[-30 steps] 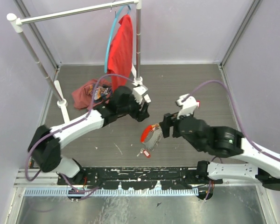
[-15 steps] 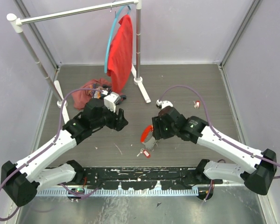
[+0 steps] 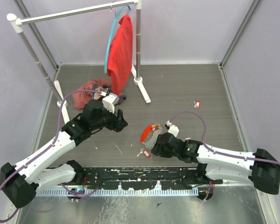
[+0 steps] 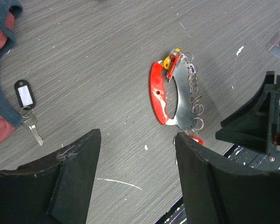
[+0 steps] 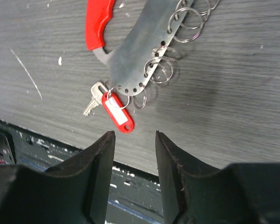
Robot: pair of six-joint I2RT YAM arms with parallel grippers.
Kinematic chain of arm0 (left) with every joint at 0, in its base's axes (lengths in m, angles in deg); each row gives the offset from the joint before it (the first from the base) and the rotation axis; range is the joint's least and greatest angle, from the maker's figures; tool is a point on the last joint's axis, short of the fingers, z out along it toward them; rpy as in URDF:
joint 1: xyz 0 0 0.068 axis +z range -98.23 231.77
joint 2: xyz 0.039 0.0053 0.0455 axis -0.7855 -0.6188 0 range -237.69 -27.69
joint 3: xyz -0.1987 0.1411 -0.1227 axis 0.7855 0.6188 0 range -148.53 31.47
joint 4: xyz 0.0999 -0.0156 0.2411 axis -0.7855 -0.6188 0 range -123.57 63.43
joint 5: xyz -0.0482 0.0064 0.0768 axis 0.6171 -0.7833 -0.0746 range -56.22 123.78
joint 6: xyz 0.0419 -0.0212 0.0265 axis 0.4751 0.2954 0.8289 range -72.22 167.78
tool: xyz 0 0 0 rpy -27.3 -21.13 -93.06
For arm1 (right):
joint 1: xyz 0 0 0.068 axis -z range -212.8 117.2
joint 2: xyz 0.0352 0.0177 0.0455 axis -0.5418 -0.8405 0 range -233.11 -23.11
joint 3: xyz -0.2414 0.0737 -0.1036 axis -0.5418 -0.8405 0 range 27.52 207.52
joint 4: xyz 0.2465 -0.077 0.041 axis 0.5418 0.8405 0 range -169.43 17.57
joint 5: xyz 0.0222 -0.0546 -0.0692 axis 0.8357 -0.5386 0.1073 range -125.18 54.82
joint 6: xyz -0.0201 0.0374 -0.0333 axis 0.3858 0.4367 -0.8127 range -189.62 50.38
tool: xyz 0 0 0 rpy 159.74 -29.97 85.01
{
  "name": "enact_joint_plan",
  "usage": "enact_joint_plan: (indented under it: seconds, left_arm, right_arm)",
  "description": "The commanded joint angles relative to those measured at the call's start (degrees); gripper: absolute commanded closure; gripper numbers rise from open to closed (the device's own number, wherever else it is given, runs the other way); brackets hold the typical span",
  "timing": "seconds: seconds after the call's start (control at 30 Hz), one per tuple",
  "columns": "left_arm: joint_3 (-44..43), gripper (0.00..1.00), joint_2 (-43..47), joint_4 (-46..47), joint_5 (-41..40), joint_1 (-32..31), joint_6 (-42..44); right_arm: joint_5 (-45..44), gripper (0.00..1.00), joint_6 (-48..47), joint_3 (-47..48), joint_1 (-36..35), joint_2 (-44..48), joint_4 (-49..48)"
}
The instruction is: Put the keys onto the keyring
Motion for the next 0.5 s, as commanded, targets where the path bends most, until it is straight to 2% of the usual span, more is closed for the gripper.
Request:
enact_joint_plan:
  seconds: [0.0, 0.47]
  left_arm:
    - [0.2, 0.29, 0.3, 1.0, 1.5, 0.3, -0.4]
    - [0.4, 0.29, 0.7, 0.0, 1.4, 0.2, 0.8]
  right_arm:
    - [-5.8, 0.55, 7.8, -1.5, -0.3, -1.4, -9.4]
    - [-7.3, 0.64, 8.7, -1.6, -0.2, -9.1, -12.1]
